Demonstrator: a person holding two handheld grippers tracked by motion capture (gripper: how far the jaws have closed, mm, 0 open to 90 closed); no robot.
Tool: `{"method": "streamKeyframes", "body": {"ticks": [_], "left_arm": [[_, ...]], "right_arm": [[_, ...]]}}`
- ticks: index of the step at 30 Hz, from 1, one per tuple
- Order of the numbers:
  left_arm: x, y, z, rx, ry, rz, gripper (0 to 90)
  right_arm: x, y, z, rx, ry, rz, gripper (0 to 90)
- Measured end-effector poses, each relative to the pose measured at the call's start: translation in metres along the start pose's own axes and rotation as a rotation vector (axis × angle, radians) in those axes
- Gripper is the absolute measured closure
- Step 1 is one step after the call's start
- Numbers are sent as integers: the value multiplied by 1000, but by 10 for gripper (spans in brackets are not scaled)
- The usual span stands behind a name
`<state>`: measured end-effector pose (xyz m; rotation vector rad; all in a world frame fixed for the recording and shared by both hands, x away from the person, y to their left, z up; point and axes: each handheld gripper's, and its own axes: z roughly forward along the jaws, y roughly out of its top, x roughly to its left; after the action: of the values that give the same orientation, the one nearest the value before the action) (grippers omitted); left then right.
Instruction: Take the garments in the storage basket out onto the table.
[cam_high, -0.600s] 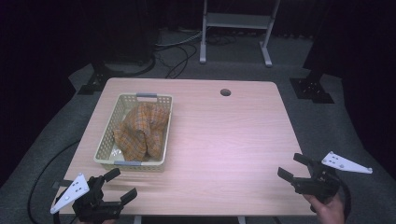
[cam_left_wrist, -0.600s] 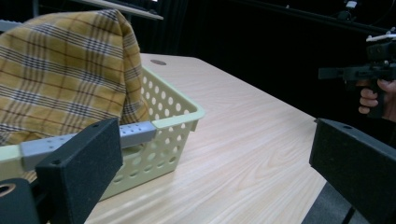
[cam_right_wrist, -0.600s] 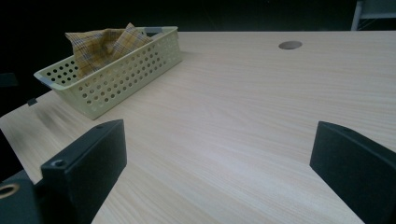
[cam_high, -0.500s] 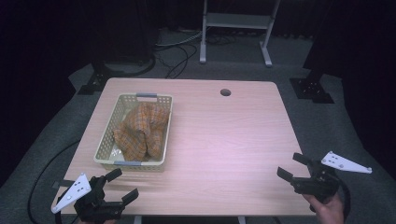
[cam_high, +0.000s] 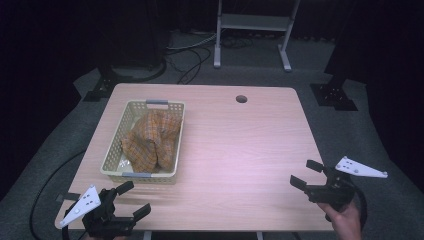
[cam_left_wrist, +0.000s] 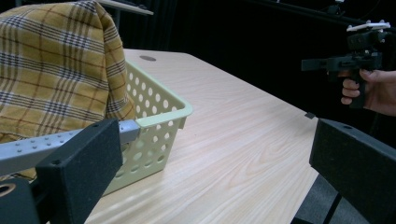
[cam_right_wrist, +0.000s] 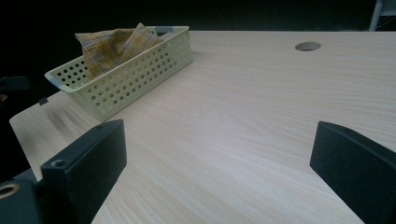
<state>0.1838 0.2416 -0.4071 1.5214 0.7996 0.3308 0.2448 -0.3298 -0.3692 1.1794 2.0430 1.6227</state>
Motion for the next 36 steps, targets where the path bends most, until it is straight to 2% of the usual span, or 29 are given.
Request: {"method": "streamKeyframes", "body": {"ticks": [7, 12, 25, 36], "left_arm": [[-2, 0, 3, 0, -13, 2, 26], [-3, 0, 4, 4, -21, 6, 27], [-3, 2, 0, -11, -15, -1, 26], [-1, 2, -2, -21, -6, -4, 27]], "right_arm": [[5, 2, 15, 10, 38, -5, 36], [8, 3, 21, 16, 47, -7, 36], [14, 5, 32, 25, 71, -14, 36], [21, 10, 51, 30, 112, -29, 36]]}}
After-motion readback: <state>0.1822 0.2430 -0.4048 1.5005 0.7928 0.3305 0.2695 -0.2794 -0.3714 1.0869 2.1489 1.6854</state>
